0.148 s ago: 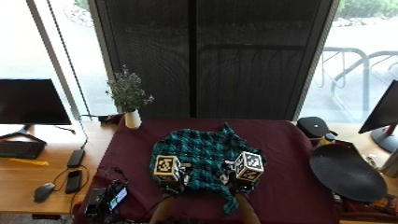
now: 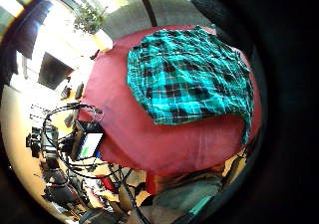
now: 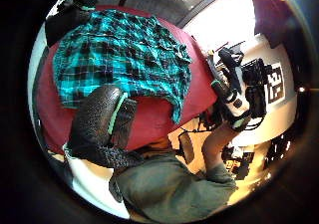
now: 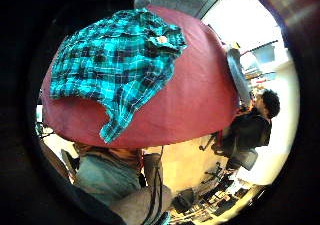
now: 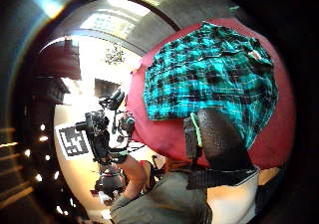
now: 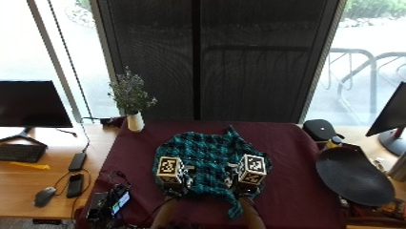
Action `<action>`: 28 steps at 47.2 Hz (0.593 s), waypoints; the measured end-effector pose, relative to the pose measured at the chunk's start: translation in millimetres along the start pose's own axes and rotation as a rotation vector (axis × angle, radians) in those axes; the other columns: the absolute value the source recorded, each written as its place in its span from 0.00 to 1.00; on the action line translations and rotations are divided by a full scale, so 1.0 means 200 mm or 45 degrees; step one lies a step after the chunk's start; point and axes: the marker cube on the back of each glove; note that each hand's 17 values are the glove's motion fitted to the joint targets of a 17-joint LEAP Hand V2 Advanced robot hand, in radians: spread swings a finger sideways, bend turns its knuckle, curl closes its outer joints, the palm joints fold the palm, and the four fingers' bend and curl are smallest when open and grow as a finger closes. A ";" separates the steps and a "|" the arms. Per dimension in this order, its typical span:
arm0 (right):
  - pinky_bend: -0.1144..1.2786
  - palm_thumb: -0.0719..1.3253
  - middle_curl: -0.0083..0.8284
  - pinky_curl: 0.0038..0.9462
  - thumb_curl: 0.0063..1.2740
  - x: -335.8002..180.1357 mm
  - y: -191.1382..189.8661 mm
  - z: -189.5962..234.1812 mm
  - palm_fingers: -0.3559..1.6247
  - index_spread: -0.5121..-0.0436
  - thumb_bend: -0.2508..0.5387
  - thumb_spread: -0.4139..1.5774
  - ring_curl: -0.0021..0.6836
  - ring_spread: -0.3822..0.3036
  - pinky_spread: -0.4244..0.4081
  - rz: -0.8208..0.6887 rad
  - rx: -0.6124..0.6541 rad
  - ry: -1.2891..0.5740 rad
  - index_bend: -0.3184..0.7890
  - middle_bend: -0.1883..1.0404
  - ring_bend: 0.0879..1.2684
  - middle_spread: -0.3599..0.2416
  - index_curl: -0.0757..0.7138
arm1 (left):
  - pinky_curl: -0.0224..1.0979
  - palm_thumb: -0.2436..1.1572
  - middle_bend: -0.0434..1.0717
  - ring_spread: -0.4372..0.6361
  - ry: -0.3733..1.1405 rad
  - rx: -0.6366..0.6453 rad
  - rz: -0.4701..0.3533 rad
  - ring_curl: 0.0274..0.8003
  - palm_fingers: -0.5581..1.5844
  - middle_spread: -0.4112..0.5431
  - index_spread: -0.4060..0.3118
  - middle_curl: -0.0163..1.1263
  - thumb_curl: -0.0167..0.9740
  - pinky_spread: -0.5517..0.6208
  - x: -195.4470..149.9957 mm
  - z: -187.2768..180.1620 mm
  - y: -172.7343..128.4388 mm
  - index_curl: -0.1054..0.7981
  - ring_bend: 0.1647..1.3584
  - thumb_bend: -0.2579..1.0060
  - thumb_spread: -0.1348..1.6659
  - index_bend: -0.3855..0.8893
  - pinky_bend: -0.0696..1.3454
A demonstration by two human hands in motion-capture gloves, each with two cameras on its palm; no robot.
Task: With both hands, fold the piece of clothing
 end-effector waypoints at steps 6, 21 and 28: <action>0.44 0.41 0.21 0.24 0.14 -0.02 -0.02 0.00 0.37 0.53 0.67 0.70 0.21 0.75 0.80 -0.005 0.008 0.046 0.44 0.31 0.12 0.65 0.35 | 0.06 0.39 0.34 0.45 -0.003 -0.008 0.002 0.27 0.54 0.33 0.37 0.25 0.16 0.76 -0.01 0.01 -0.01 0.37 0.28 0.31 0.61 0.51 0.15; 0.44 0.43 0.29 0.30 0.20 -0.06 -0.01 0.05 0.34 0.47 0.57 0.80 0.29 0.79 0.83 -0.051 -0.067 0.132 0.43 0.30 0.11 0.67 0.43 | 0.06 0.40 0.31 0.45 -0.025 -0.067 0.015 0.32 0.54 0.32 0.35 0.31 0.23 0.82 -0.03 0.04 0.01 0.48 0.27 0.25 0.70 0.46 0.16; 0.45 0.44 0.32 0.32 0.21 -0.03 0.00 0.05 0.33 0.44 0.51 0.80 0.32 0.79 0.83 -0.048 -0.129 0.122 0.43 0.30 0.12 0.67 0.45 | 0.06 0.41 0.30 0.45 -0.063 -0.066 0.002 0.34 0.53 0.32 0.35 0.33 0.25 0.83 -0.07 0.03 0.01 0.51 0.27 0.22 0.71 0.44 0.16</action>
